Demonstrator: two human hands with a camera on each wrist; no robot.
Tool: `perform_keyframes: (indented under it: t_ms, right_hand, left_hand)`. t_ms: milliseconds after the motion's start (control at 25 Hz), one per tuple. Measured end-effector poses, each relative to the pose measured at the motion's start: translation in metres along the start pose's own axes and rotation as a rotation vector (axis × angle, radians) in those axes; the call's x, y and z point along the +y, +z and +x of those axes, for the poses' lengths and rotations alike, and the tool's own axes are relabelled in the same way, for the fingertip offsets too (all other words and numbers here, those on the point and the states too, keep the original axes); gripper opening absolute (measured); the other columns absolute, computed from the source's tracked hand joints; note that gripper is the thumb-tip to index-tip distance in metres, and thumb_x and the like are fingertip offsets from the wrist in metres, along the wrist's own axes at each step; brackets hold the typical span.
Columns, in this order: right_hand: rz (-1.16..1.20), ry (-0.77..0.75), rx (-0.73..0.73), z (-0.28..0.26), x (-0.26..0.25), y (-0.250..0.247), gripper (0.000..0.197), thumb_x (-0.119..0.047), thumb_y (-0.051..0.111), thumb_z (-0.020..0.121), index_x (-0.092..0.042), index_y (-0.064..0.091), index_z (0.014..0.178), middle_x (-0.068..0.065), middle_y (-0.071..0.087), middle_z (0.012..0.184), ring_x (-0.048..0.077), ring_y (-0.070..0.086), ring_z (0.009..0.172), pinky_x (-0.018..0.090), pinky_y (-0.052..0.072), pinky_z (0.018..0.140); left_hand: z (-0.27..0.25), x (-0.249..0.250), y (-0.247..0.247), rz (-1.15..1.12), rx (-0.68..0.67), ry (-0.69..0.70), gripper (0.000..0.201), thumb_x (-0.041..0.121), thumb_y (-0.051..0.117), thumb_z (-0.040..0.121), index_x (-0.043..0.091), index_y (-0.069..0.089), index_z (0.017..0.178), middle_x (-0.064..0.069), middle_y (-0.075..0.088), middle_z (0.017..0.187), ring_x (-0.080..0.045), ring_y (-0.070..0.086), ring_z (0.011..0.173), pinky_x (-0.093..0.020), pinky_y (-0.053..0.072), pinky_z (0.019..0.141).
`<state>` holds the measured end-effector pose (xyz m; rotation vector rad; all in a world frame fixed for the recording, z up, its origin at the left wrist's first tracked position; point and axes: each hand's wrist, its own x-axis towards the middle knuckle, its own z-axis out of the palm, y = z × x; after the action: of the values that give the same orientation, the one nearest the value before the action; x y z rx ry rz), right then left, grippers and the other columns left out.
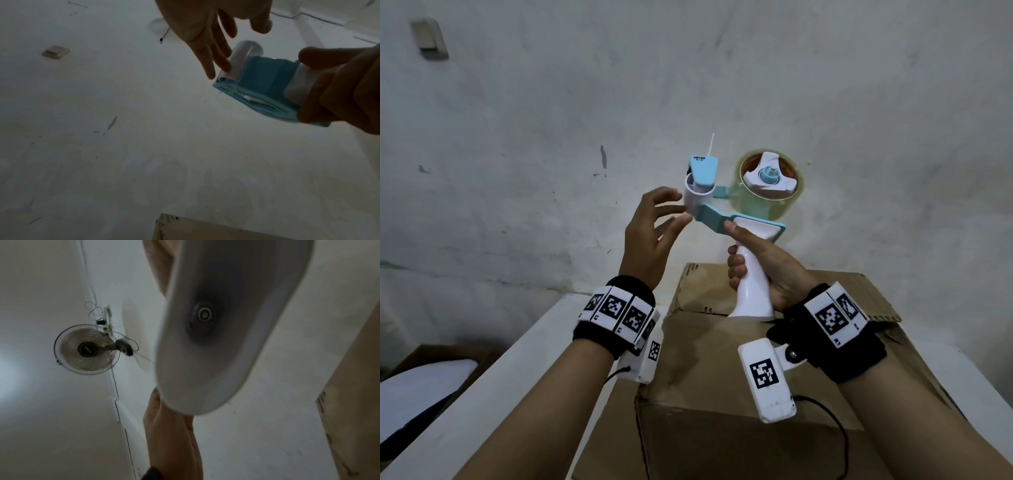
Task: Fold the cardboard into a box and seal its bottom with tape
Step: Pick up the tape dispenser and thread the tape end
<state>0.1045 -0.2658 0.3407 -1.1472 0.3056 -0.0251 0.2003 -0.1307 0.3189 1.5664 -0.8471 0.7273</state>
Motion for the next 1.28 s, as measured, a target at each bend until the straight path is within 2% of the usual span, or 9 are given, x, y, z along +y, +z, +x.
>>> perform_keyframes:
  t_ms: [160,360,440,600,800,920,1040,1160,1280]
  right_hand:
    - [-0.020,-0.076,0.076,0.003,0.008,0.012,0.035,-0.037,0.068,0.080,-0.012,0.048,0.066,-0.002,0.047,0.041,0.009,0.044,0.033,0.016,0.040,0.040]
    - [-0.010,-0.180,0.173,0.007,0.019,0.036,0.028,-0.030,0.070,0.081,-0.011,0.050,0.073,0.000,0.047,0.046,0.010,0.045,0.034,0.017,0.041,0.041]
    - [0.001,-0.215,0.198,0.009,0.021,0.044,0.027,-0.026,0.069,0.081,-0.010,0.050,0.072,0.001,0.045,0.047,0.010,0.044,0.033,0.015,0.040,0.040]
    - [-0.021,-0.228,0.227,0.015,0.018,0.059,0.027,-0.026,0.068,0.082,-0.009,0.049,0.073,0.004,0.045,0.052,0.009,0.043,0.033,0.014,0.040,0.039]
    - [0.018,-0.152,0.206,0.028,0.013,0.066,0.032,-0.031,0.070,0.080,-0.010,0.049,0.067,0.001,0.044,0.046,0.011,0.041,0.033,0.016,0.039,0.041]
    - [0.014,-0.148,0.241,0.032,0.015,0.064,0.034,-0.034,0.070,0.079,-0.009,0.050,0.065,0.001,0.046,0.042,0.010,0.042,0.033,0.016,0.040,0.041]
    - [-0.006,-0.202,0.292,0.033,0.015,0.061,0.030,-0.033,0.070,0.079,-0.009,0.053,0.071,0.000,0.048,0.044,0.010,0.044,0.035,0.017,0.042,0.041]
    - [-0.028,-0.251,0.298,0.035,0.009,0.061,0.026,-0.032,0.070,0.080,-0.010,0.055,0.079,0.000,0.048,0.049,0.011,0.045,0.037,0.020,0.042,0.044]
    - [-0.050,-0.250,0.284,0.039,0.003,0.066,0.027,-0.034,0.069,0.080,-0.011,0.055,0.082,0.001,0.048,0.052,0.011,0.045,0.038,0.020,0.042,0.045]
  left_hand:
    - [0.001,0.003,0.006,0.069,0.104,0.038,0.038,0.014,0.070,0.078,0.000,0.063,0.113,0.006,0.059,0.104,0.007,0.060,0.090,0.003,0.044,0.077]
    - [0.009,0.002,0.005,-0.056,0.235,-0.130,0.025,0.009,0.070,0.077,0.002,0.069,0.101,0.006,0.064,0.093,0.006,0.063,0.077,0.003,0.045,0.071]
    - [0.011,-0.003,0.002,-0.013,0.227,-0.096,0.021,0.009,0.070,0.078,0.002,0.070,0.098,0.004,0.064,0.090,0.002,0.061,0.078,0.003,0.045,0.072]
    - [0.020,-0.019,-0.005,-0.016,0.206,-0.028,0.015,0.007,0.067,0.081,0.001,0.068,0.094,0.001,0.062,0.089,0.013,0.058,0.077,0.002,0.044,0.071]
    - [0.031,-0.037,-0.009,-0.002,0.121,0.042,0.011,0.007,0.058,0.086,-0.002,0.061,0.091,-0.003,0.061,0.087,-0.002,0.054,0.083,0.001,0.046,0.073]
    - [0.036,-0.047,-0.007,0.057,0.049,0.094,0.014,0.009,0.056,0.085,-0.004,0.060,0.089,-0.008,0.061,0.085,-0.001,0.049,0.082,0.004,0.042,0.077]
    - [0.039,-0.050,-0.003,0.022,0.015,0.121,0.011,0.006,0.058,0.083,-0.004,0.059,0.086,-0.003,0.057,0.083,-0.001,0.050,0.080,0.004,0.043,0.076]
    - [0.043,-0.049,0.000,-0.084,0.018,0.077,0.008,0.004,0.060,0.082,0.001,0.057,0.089,0.008,0.056,0.086,0.006,0.054,0.080,0.001,0.045,0.071]
    - [0.050,-0.044,-0.001,-0.250,0.028,-0.092,0.024,0.005,0.062,0.082,0.014,0.046,0.097,0.017,0.051,0.093,0.012,0.057,0.082,-0.003,0.048,0.068]
